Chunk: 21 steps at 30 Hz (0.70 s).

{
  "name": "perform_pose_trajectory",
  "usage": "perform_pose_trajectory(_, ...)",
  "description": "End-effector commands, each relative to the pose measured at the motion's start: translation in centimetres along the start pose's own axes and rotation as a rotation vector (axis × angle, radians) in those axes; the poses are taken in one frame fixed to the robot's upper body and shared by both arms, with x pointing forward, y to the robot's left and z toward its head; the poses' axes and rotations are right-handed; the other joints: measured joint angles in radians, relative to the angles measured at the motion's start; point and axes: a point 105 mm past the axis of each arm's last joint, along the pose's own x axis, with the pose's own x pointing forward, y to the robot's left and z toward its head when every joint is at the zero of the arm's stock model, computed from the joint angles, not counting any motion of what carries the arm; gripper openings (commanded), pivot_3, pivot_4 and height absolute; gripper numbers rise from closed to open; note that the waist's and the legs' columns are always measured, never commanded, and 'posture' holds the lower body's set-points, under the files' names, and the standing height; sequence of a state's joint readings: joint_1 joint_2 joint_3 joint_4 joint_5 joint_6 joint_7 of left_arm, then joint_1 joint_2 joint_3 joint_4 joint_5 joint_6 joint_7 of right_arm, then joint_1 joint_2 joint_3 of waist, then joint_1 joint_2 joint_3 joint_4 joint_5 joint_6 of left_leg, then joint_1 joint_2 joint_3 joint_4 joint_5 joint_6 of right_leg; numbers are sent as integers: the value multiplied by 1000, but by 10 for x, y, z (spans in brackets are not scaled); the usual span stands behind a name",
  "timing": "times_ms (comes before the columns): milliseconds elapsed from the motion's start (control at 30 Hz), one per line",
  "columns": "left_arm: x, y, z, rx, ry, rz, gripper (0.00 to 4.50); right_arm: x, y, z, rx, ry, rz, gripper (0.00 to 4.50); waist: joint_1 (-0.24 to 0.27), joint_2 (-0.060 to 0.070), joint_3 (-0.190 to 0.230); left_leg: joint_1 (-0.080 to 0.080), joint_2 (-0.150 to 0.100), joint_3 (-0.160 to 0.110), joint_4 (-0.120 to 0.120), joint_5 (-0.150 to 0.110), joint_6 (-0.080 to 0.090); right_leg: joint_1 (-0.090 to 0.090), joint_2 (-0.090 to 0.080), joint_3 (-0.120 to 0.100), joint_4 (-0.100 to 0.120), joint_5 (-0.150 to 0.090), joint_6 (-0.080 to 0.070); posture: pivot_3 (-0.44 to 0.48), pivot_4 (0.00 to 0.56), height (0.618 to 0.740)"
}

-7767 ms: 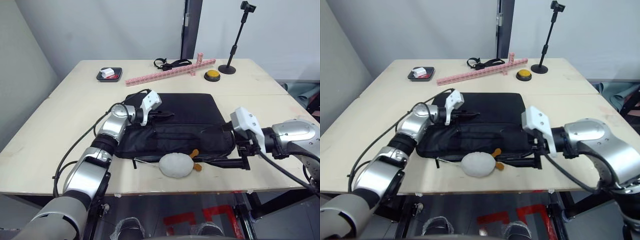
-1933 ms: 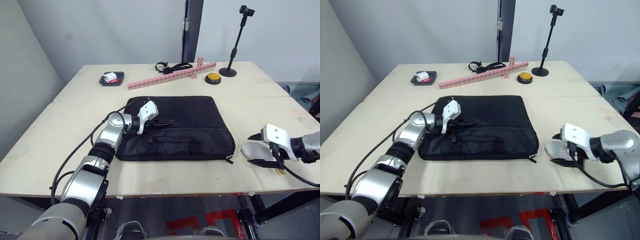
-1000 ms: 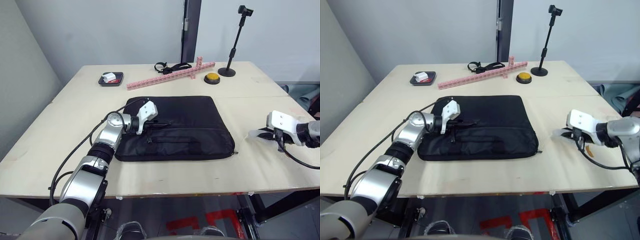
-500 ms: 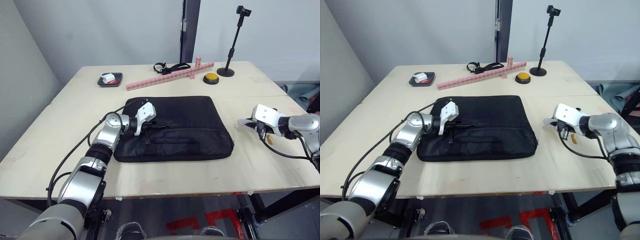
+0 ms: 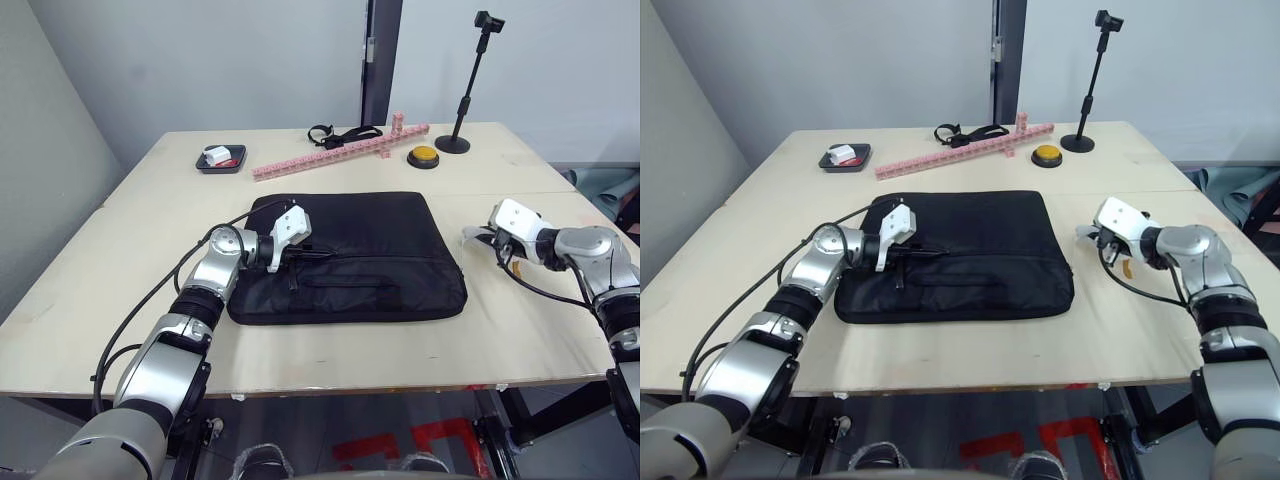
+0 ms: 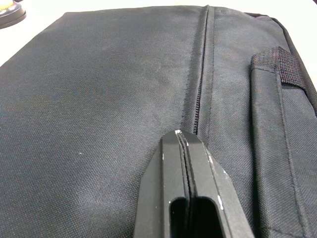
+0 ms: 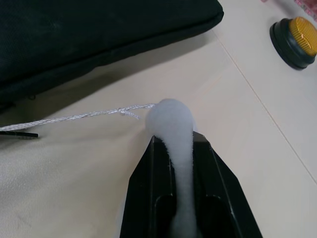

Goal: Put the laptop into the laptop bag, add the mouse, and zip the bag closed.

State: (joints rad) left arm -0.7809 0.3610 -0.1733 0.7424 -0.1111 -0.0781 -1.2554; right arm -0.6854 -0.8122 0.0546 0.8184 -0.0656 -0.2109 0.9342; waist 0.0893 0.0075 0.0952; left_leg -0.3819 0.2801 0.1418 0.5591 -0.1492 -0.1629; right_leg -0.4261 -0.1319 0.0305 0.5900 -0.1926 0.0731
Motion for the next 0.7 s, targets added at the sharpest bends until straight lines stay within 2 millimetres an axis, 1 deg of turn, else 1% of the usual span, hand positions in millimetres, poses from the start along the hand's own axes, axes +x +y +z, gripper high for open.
perform_pose_trajectory(33, 0, -38, -74, -184, 254, -107, 0, -5, -20, 16, 41, -70, -93, 35, -1, 0, 0, 0, 0, 0, 0, 0, 0, 0, 0, 0, 0, 0, 0, 0, 150, 740)
perform_pose_trajectory(167, 0, -36, -73, -181, 255, -103, 0, -2, -22, 16, 116, -89, -117, 35, -2, 1, -1, 0, 0, 0, 0, 0, 0, 0, 0, 0, 0, 0, 0, 0, 150, 740)
perform_pose_trajectory(367, 1, -35, -73, -180, 254, -100, 0, -1, -18, 13, 131, -78, -119, 35, -1, 3, -2, 0, 0, 0, 0, 0, 0, 0, 0, 0, 0, 0, 0, 0, 150, 740)
perform_pose_trajectory(500, 1, -35, -72, -178, 253, -98, 0, -6, -16, 10, 133, -64, -100, 35, -1, 3, -2, 0, 0, 0, 0, 0, 0, 0, 0, 0, 0, 0, 0, 0, 150, 740)
perform_pose_trajectory(567, 2, -35, -72, -178, 252, -97, 0, -10, -10, 11, 127, -62, -53, 35, 1, 3, -2, 0, 0, 0, 0, 0, 0, 0, 0, 0, 0, 0, 0, 0, 150, 740)
perform_pose_trajectory(700, 1, -36, -73, -180, 251, -97, 0, -22, -6, 12, 136, -44, -29, 35, 3, 1, -1, 0, 0, 0, -1, 0, 0, 0, 0, 0, -1, 0, 0, 0, 150, 740)
